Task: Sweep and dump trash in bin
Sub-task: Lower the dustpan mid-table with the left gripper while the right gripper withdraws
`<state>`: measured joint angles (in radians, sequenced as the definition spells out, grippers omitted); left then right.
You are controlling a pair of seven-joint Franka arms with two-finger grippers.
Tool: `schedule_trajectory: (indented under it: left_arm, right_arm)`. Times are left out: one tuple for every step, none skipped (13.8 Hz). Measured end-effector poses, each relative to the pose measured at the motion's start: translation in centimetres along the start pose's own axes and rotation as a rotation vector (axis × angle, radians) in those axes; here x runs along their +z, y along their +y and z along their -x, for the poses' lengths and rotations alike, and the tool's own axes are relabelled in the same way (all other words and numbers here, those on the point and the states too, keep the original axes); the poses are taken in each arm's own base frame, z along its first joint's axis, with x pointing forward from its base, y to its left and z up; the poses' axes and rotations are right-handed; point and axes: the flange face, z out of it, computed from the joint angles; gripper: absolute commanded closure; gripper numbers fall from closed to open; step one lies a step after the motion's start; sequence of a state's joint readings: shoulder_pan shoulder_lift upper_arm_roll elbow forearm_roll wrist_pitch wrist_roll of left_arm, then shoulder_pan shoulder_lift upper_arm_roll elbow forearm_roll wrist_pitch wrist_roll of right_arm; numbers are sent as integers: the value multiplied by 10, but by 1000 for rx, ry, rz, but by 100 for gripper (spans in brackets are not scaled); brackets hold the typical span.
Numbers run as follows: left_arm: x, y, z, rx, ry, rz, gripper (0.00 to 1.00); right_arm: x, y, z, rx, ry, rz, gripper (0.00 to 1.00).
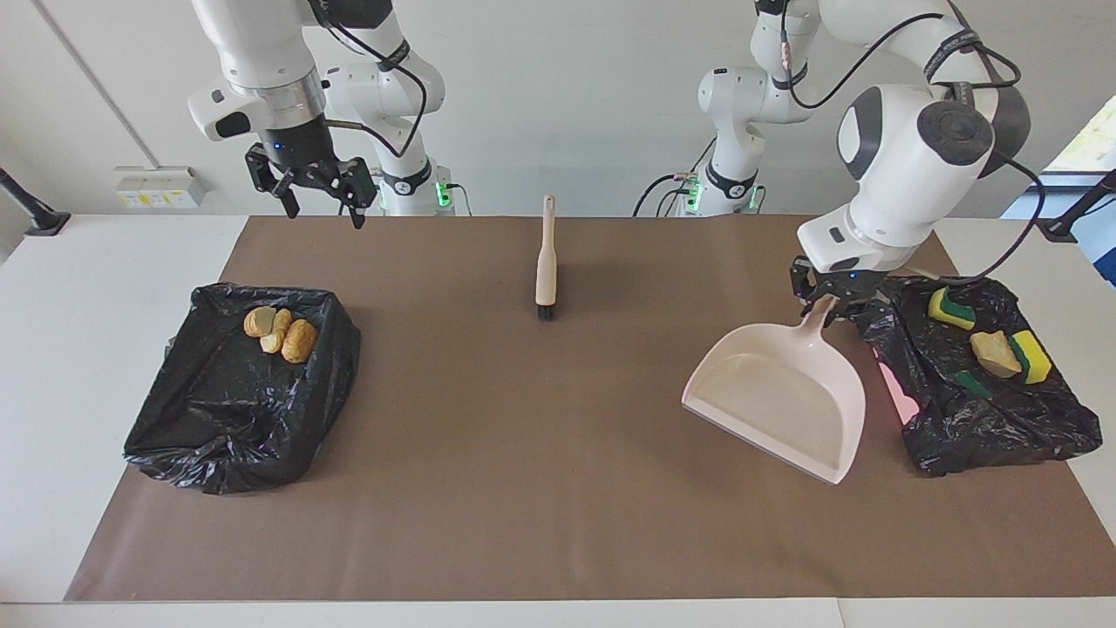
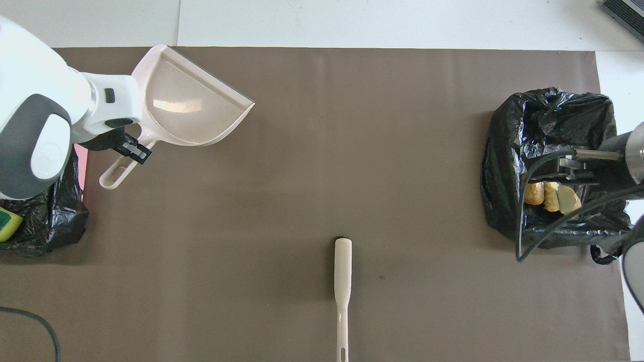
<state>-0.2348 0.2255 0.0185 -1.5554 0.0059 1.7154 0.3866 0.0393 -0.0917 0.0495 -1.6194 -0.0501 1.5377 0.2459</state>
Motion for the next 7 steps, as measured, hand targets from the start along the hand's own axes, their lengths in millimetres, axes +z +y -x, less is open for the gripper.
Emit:
schedule_trajectory:
  left_arm:
    - [7,13,-16,-39,6,5,100]
    - [14,25,-34,-82,19,11,100]
    - [21,36,-51,-122,38,18,100]
    - [28,47,-67,-156,58,25,100]
    - [37,59,-80,-187,75,30,100]
    - [46,73,-91,-215,80,33,100]
    - [56,90,-101,-240,84,35,100]
  right_arm:
    - [-4,10,2,-6,-3,1,0]
    - [-8,21,4,-1,-3,-1,0]
    - [-12,31,6,16,-5,-14,0]
    - [-15,43,7,40,-6,-45,0]
    - [-18,57,7,67,-4,-75,0]
    - [-20,72,7,83,0,-90,0]
    - [-22,81,7,89,3,-94,0]
